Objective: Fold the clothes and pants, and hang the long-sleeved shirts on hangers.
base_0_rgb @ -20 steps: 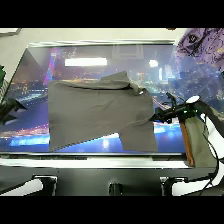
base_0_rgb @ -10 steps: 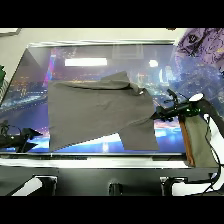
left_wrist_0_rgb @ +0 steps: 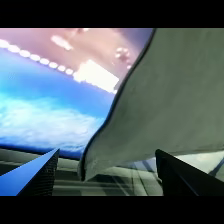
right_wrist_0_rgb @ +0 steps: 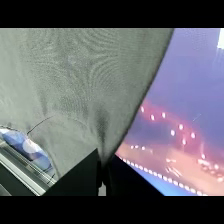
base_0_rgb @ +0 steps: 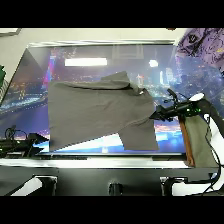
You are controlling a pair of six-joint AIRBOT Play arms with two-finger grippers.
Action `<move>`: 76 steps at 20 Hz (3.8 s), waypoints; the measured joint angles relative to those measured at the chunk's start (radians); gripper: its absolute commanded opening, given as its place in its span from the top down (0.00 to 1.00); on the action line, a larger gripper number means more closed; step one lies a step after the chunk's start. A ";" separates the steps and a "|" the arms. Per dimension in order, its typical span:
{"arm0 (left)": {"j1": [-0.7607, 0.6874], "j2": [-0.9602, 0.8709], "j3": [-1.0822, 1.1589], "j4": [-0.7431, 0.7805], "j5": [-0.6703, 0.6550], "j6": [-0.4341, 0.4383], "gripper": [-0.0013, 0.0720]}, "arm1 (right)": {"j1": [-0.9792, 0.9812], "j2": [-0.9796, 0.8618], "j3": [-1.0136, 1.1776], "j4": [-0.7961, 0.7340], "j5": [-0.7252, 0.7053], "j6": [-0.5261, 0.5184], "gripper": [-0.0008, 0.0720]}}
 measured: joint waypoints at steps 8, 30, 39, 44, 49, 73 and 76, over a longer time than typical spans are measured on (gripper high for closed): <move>-0.121 -0.050 -0.002 0.027 -0.021 -0.043 0.01 | 0.000 0.000 0.000 0.007 -0.013 0.004 0.94; -0.415 -0.062 0.713 0.008 0.196 -0.204 0.96 | 0.185 0.174 0.299 -0.077 -0.227 0.059 0.95; -0.470 0.056 1.497 0.146 0.292 -0.309 0.96 | 0.328 0.439 0.967 -0.441 -0.311 0.313 0.95; -0.473 0.276 1.462 0.333 0.243 -0.383 0.96 | 0.335 0.664 1.018 -0.514 -0.200 0.457 0.95; -0.475 0.327 1.432 0.396 0.133 -0.405 0.96 | 0.336 0.702 1.004 -0.537 -0.063 0.571 0.95; -0.636 -0.820 1.331 0.265 0.376 -0.330 0.96 | 0.336 -0.298 0.805 -0.656 -0.404 0.745 0.95; -0.631 -0.826 1.353 0.261 0.282 -0.330 0.96 | 0.336 -0.298 0.805 -0.695 -0.318 0.745 0.94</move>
